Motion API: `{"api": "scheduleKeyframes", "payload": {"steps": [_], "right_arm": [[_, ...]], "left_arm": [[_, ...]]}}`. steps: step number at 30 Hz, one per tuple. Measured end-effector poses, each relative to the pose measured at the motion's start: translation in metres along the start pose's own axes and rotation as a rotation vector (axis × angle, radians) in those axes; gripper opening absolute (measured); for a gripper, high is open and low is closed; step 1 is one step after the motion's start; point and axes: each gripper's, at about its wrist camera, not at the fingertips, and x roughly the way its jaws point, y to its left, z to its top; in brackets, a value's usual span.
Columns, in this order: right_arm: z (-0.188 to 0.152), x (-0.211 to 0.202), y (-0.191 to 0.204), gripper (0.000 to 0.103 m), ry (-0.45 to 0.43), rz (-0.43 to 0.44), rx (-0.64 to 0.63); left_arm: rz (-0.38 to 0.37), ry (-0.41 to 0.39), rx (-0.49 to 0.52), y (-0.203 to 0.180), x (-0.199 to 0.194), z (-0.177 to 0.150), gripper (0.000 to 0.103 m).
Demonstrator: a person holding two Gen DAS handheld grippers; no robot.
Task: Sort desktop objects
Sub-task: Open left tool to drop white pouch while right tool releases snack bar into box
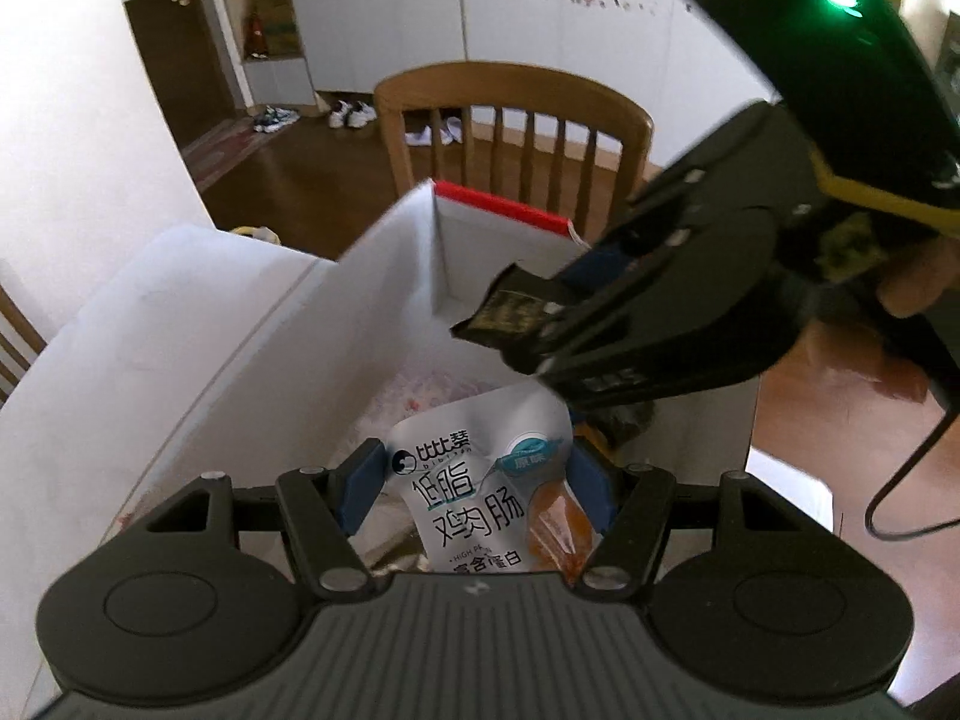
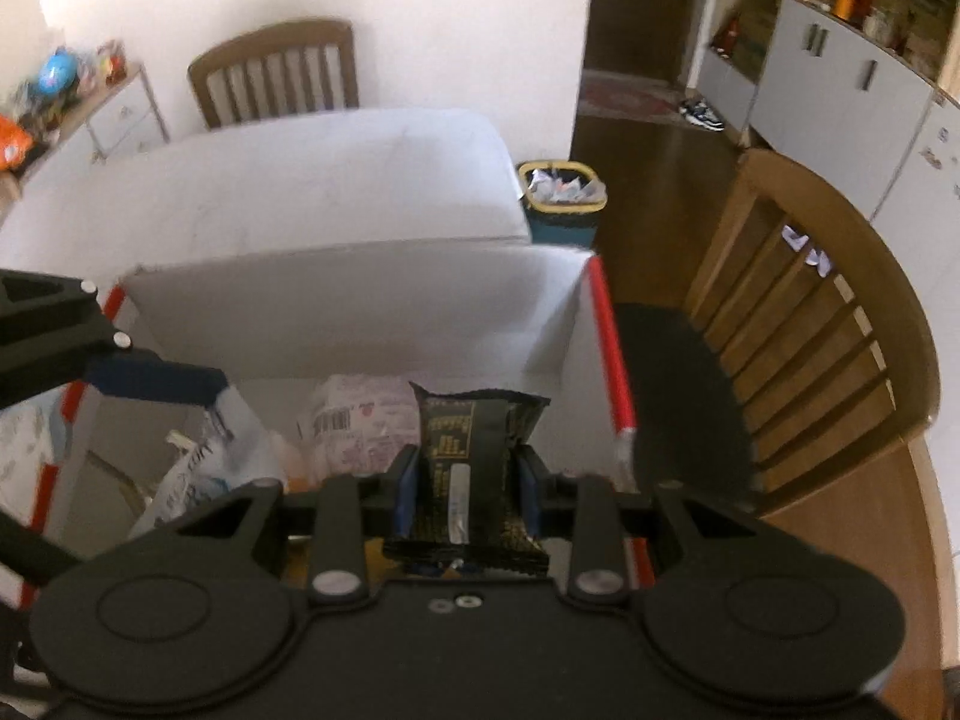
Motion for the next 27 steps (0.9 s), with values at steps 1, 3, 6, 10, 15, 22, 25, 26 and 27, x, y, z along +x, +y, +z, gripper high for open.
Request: {"api": "scheduleKeyframes", "payload": {"steps": [1,3,6,10,15,22,25,26,27], "right_arm": [[0.000,0.004,0.002,0.032,0.016,-0.009,-0.008],[-0.002,0.013,0.006,0.032,0.049,-0.023,-0.028],[-0.006,0.021,0.006,0.032,0.073,-0.031,-0.042],[-0.011,0.025,0.005,0.032,0.090,-0.019,-0.042],[-0.013,0.029,0.005,0.032,0.101,-0.006,-0.034],[-0.014,0.038,0.005,0.033,0.116,-0.008,-0.024],[-0.013,0.041,0.005,0.033,0.115,-0.009,-0.022],[-0.013,0.042,0.005,0.033,0.118,-0.011,-0.022],[-0.013,0.042,0.005,0.033,0.119,-0.010,-0.021]], "left_arm": [[0.002,0.010,0.010,-0.001,0.003,-0.001,0.065],[-0.001,0.029,0.015,0.000,0.010,-0.004,0.065],[-0.006,0.045,0.010,0.002,0.015,-0.009,0.065],[-0.012,0.064,0.027,0.006,0.017,-0.019,0.065],[-0.028,0.084,0.007,0.010,0.023,-0.024,0.065],[-0.023,0.077,-0.036,0.024,0.026,-0.020,0.066],[-0.020,0.083,-0.068,0.033,0.032,-0.018,0.065],[-0.021,0.085,-0.078,0.035,0.034,-0.017,0.065],[-0.024,0.087,-0.086,0.037,0.037,-0.016,0.066]]}}
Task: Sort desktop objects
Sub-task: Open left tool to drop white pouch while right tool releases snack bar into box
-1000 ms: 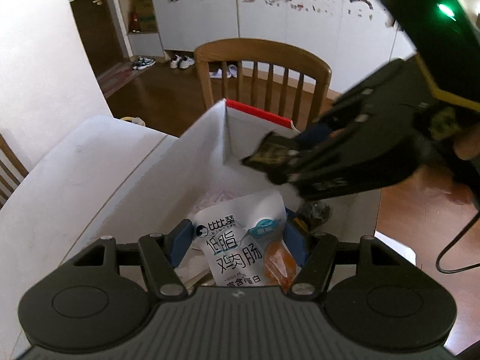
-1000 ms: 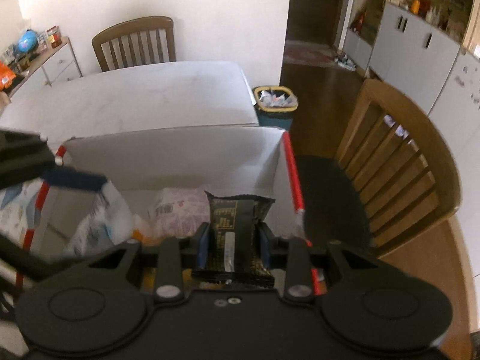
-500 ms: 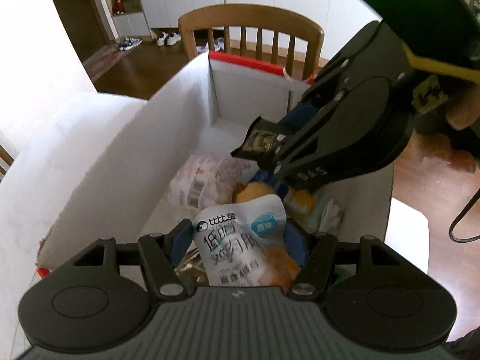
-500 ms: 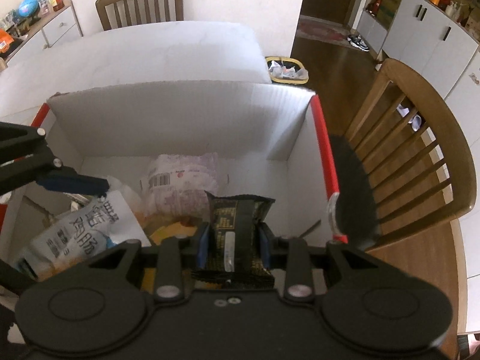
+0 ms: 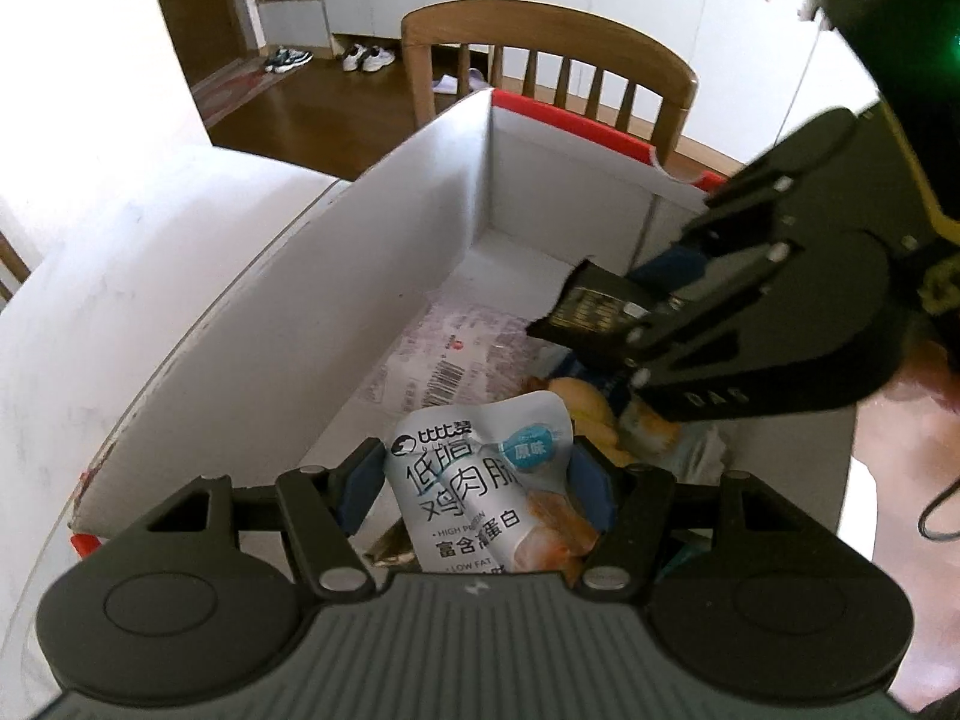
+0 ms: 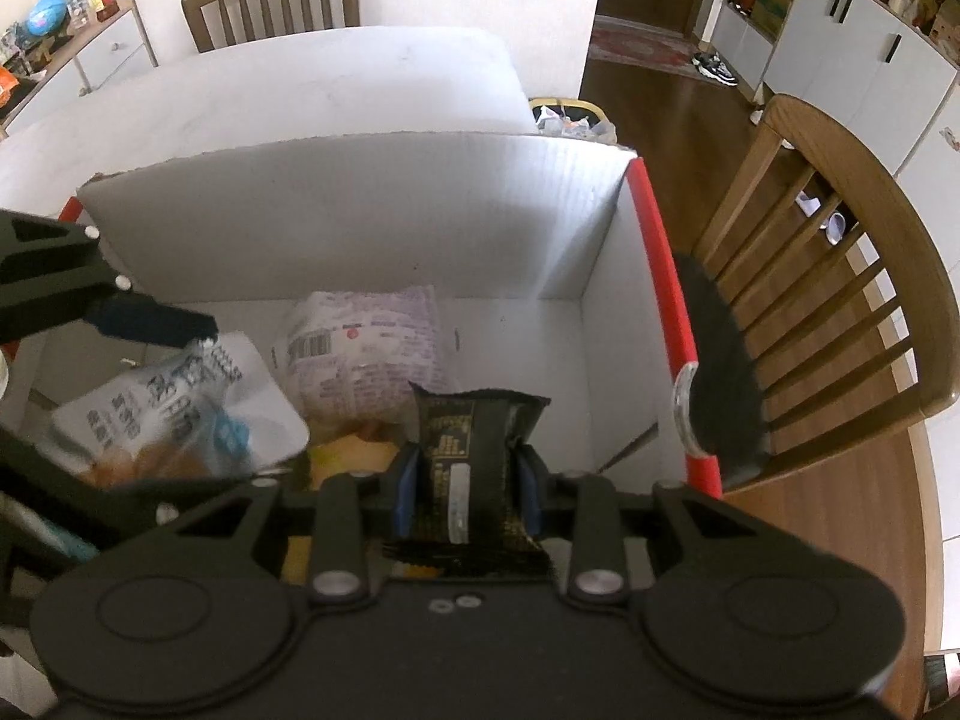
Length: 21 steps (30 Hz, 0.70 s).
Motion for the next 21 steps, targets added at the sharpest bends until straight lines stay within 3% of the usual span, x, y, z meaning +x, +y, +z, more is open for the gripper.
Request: {"api": "scheduleKeyframes", "payload": {"steps": [11,14,21], "right_arm": [[-0.004,0.000,0.004,0.040,-0.007,0.011,-0.014],[-0.005,-0.004,0.003,0.046,-0.011,0.019,-0.013],[-0.013,-0.021,0.002,0.049,-0.035,0.036,-0.022]], "left_arm": [[-0.033,0.017,-0.050,0.012,0.009,-0.001,0.069],[-0.035,0.016,-0.062,0.016,0.008,-0.004,0.078],[-0.038,-0.012,-0.082,0.021,-0.006,-0.007,0.082]]}}
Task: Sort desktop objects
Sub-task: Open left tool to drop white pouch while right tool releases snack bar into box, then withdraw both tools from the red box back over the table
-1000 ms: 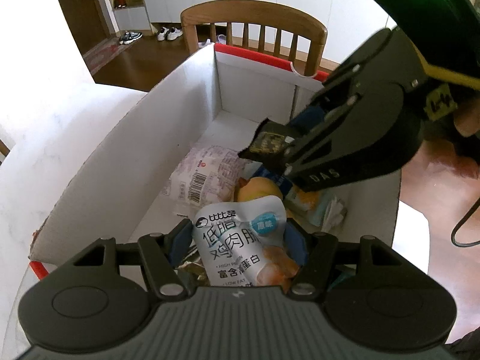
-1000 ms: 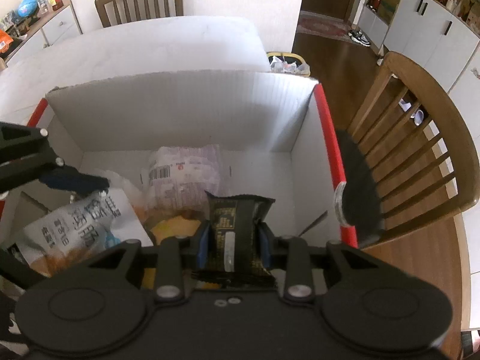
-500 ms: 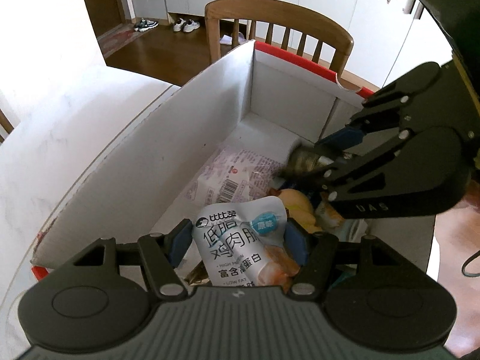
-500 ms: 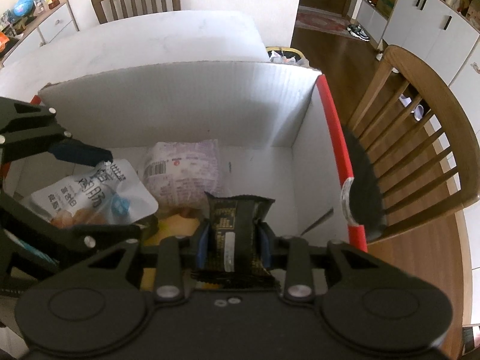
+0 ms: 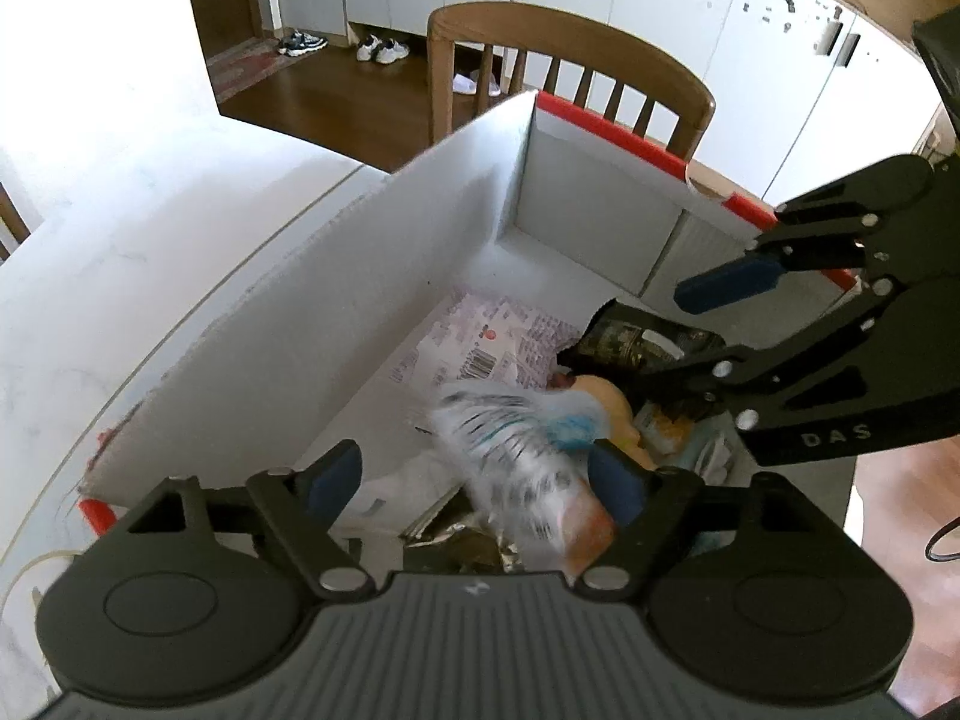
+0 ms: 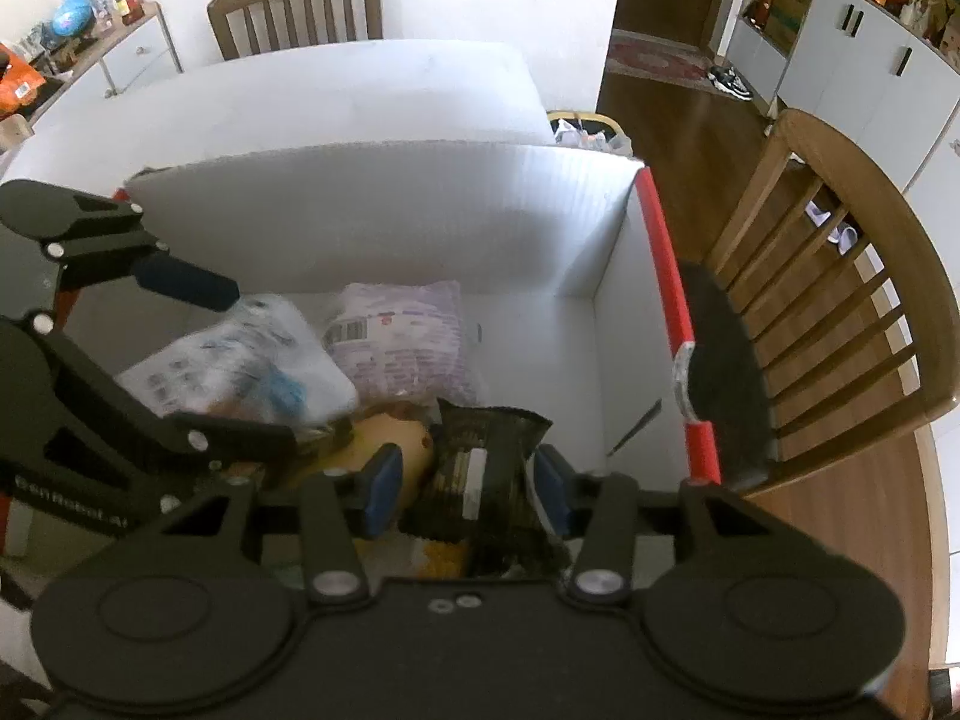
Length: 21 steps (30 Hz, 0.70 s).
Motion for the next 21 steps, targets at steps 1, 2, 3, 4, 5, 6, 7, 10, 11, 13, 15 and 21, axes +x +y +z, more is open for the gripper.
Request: {"api": "scheduleKeyframes", "payload": {"steps": [1,2,3,4,5,6,7,10,11,13,15,21], "right_arm": [[-0.001,-0.003,0.001,0.050,-0.005,0.000,-0.001],[-0.002,-0.006,0.000,0.052,-0.010,0.000,-0.001],[-0.003,-0.010,0.000,0.053,-0.016,0.002,0.002],[-0.004,-0.013,0.001,0.056,-0.022,0.004,0.005],[-0.004,-0.017,0.000,0.057,-0.030,0.008,0.007],[-0.005,-0.021,-0.001,0.058,-0.038,0.012,0.009],[-0.006,-0.026,-0.001,0.060,-0.046,0.016,0.011],[-0.008,-0.036,-0.001,0.062,-0.064,0.025,0.012],[-0.009,-0.040,-0.001,0.062,-0.070,0.027,0.011],[-0.010,-0.046,0.001,0.063,-0.080,0.031,0.009],[-0.012,-0.051,0.003,0.063,-0.087,0.035,0.007],[-0.016,-0.058,0.009,0.065,-0.101,0.037,0.010]], "left_arm": [[-0.004,-0.005,-0.004,0.001,-0.002,-0.001,0.082],[-0.003,-0.008,-0.007,0.001,-0.004,-0.001,0.083],[-0.002,-0.012,-0.009,0.001,-0.007,-0.001,0.083],[-0.002,-0.017,-0.010,0.002,-0.009,-0.002,0.083],[0.000,-0.023,-0.011,0.002,-0.013,-0.003,0.083],[0.003,-0.028,-0.013,0.002,-0.015,-0.004,0.083],[0.004,-0.033,-0.016,0.003,-0.018,-0.004,0.083],[0.005,-0.050,-0.023,0.002,-0.027,-0.006,0.083],[0.003,-0.056,-0.022,0.002,-0.030,-0.007,0.083],[0.005,-0.065,-0.021,0.001,-0.036,-0.009,0.083],[0.009,-0.078,-0.025,0.000,-0.042,-0.011,0.084],[0.021,-0.132,-0.067,0.000,-0.059,-0.019,0.087]]}}
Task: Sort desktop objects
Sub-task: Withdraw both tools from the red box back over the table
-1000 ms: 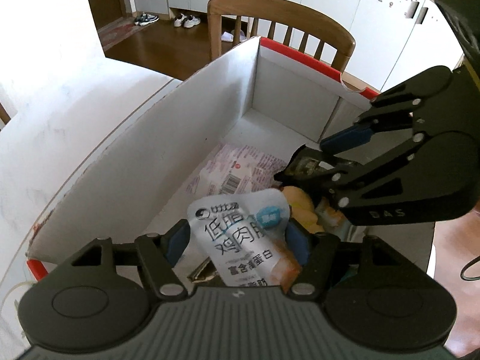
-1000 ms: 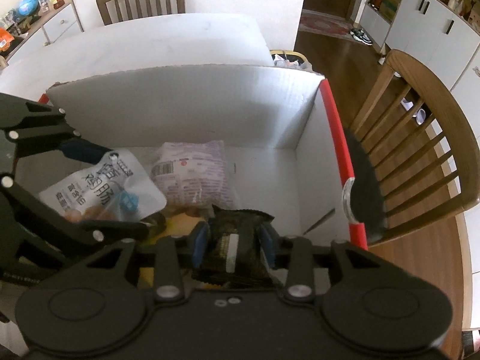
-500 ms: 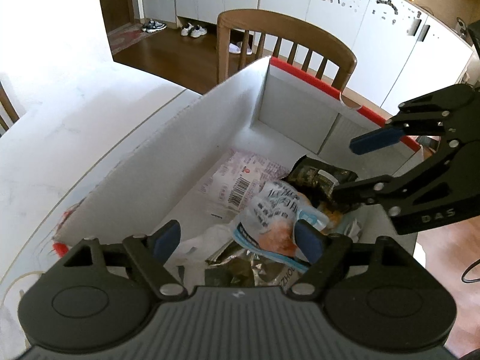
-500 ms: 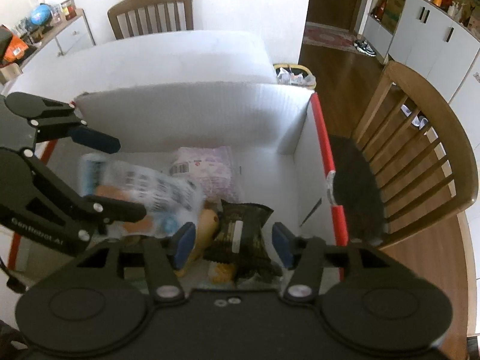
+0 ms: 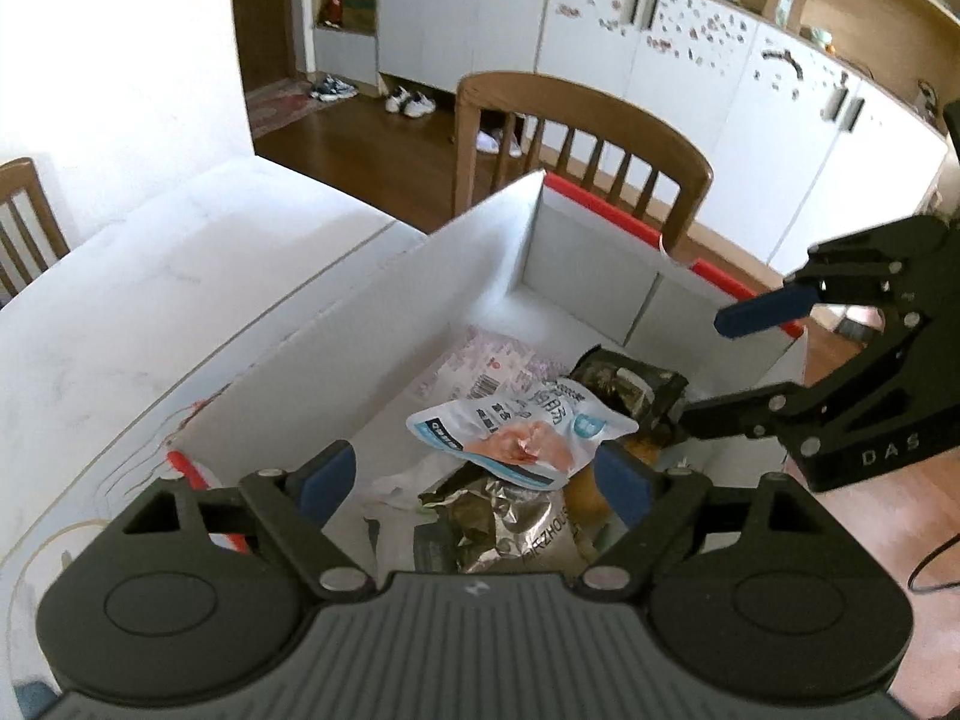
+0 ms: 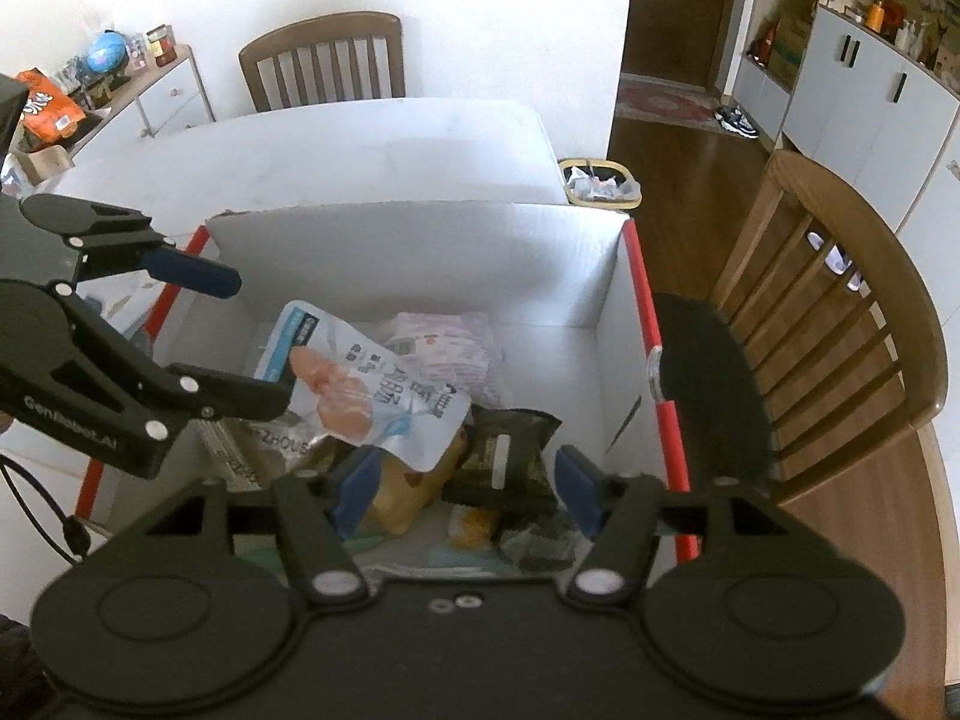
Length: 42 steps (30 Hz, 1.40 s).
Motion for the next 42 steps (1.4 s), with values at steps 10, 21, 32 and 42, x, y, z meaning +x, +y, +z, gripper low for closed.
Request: {"api": "scheduleKeyframes", "payload": {"steps": [10,21,32,42], "right_arm": [[-0.002,-0.019,0.016,0.070,-0.047,0.022,-0.006],[-0.012,-0.034,0.030,0.094,-0.105,0.026,0.010],[-0.024,-0.053,0.048,0.100,-0.157,0.005,0.015],[-0.036,-0.062,0.057,0.100,-0.169,-0.012,0.057]], "left_arm": [[0.016,-0.075,-0.048,-0.002,-0.031,-0.014,0.100],[0.032,-0.118,-0.127,0.003,-0.055,-0.035,0.103],[0.069,-0.140,-0.116,-0.011,-0.081,-0.059,0.103],[0.103,-0.171,-0.119,-0.010,-0.096,-0.082,0.103]]}}
